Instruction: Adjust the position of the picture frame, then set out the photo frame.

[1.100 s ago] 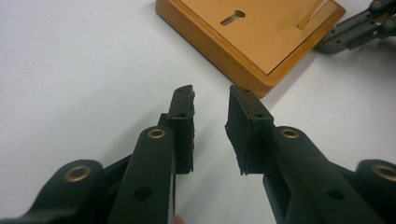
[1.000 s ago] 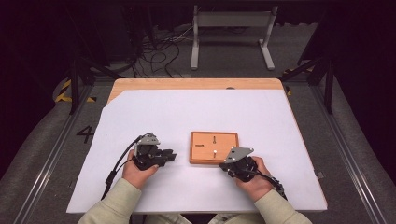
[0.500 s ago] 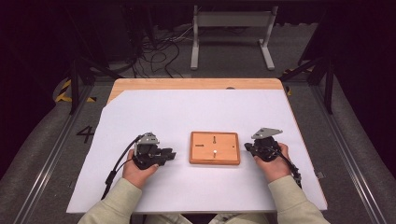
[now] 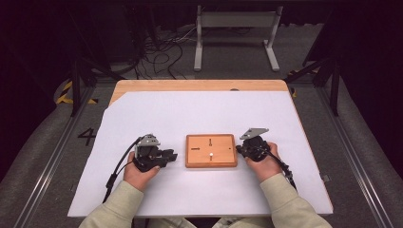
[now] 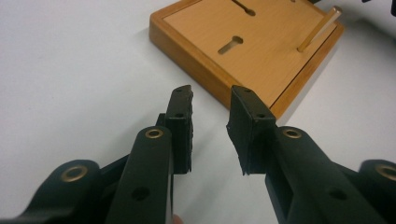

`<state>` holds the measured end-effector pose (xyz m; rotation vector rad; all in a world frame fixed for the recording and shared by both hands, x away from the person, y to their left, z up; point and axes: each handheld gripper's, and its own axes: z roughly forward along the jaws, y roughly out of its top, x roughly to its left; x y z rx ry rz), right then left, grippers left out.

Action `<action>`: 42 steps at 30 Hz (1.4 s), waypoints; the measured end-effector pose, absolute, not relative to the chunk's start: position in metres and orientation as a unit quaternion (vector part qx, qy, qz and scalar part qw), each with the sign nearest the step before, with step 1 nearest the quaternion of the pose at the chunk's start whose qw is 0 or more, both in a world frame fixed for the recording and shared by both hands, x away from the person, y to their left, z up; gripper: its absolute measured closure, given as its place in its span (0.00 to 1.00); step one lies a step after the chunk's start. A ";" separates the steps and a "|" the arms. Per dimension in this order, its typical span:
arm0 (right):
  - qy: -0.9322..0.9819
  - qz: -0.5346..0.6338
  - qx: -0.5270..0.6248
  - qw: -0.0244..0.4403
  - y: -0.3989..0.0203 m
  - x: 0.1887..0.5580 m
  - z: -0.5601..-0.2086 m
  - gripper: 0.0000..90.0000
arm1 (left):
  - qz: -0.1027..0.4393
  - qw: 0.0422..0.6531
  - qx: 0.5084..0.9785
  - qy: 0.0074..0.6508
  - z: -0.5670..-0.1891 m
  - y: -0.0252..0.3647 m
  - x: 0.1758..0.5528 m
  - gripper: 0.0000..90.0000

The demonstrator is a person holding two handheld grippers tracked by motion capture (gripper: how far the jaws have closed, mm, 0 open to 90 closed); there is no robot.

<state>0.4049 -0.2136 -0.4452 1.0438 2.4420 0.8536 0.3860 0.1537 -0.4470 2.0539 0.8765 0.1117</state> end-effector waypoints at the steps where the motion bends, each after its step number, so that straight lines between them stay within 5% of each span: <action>1: 0.863 0.302 0.366 0.175 -0.211 0.404 -0.445 1.00 | 0.044 0.439 0.825 0.354 -0.447 0.154 0.386 0.77; 11: 0.850 0.329 0.363 0.193 -0.231 0.400 -0.430 0.81 | 0.078 0.455 0.823 0.330 -0.434 0.153 0.378 0.68; 30: 0.813 0.390 0.385 0.194 -0.274 0.393 -0.401 0.76 | 0.094 0.487 0.819 0.287 -0.426 0.120 0.374 0.53; 42: 0.803 0.412 0.392 0.176 -0.284 0.390 -0.398 0.71 | 0.065 0.496 0.829 0.252 -0.426 0.086 0.378 0.54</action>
